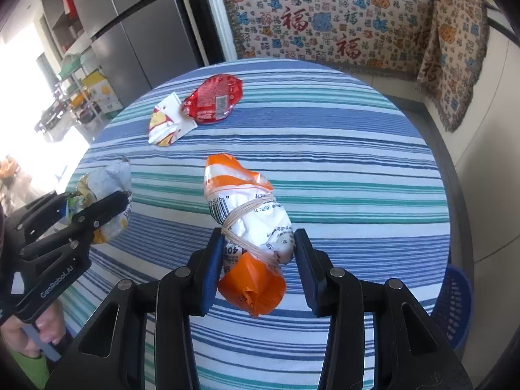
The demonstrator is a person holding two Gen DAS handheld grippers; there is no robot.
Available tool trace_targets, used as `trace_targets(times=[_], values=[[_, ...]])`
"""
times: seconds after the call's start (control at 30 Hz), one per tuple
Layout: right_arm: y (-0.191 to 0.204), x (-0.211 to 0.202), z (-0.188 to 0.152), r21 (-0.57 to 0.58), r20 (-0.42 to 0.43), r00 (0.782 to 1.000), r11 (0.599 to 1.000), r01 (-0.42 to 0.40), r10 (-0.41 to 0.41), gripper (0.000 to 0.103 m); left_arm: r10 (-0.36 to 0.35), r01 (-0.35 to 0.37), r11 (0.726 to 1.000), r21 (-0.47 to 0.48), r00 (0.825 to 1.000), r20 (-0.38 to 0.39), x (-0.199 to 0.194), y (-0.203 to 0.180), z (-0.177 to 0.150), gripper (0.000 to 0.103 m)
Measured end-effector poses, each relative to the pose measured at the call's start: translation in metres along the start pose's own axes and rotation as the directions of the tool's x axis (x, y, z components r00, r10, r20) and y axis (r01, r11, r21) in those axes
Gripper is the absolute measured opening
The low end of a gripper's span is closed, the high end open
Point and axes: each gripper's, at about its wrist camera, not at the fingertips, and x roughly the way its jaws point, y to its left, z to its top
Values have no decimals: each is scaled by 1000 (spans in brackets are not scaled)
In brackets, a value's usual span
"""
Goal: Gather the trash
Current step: 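Grasp the orange-white wrapper with right tool while left tool holds the chip bag, then carry wrapper and chip bag to the blue wastebasket and open both tools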
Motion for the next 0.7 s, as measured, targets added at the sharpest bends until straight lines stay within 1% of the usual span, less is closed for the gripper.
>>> trace_targets(times=[0.2, 0.33, 0.43, 0.53, 0.6, 0.7], values=[[-28, -20, -8, 47, 20, 1000, 999, 21, -22, 43, -47, 47, 998, 38, 999, 10, -2, -34, 9, 28], [-56, -38, -16, 89, 34, 998, 995, 46, -50, 43, -120, 120, 991, 62, 993, 1, -1, -68, 14, 28], [-86, -56, -25, 133, 40, 995, 987, 89, -95, 43, -202, 203, 975, 92, 979, -21, 3, -103, 19, 28], [-125, -77, -38, 199, 44, 988, 970, 136, -148, 44, -280, 283, 950, 133, 959, -45, 7, -148, 22, 28], [-155, -90, -49, 255, 37, 982, 952, 168, -184, 44, -319, 325, 932, 160, 946, -65, 12, -177, 23, 28], [-203, -104, -69, 351, 12, 974, 914, 206, -225, 44, -366, 381, 903, 201, 924, -108, 24, -224, 23, 28]])
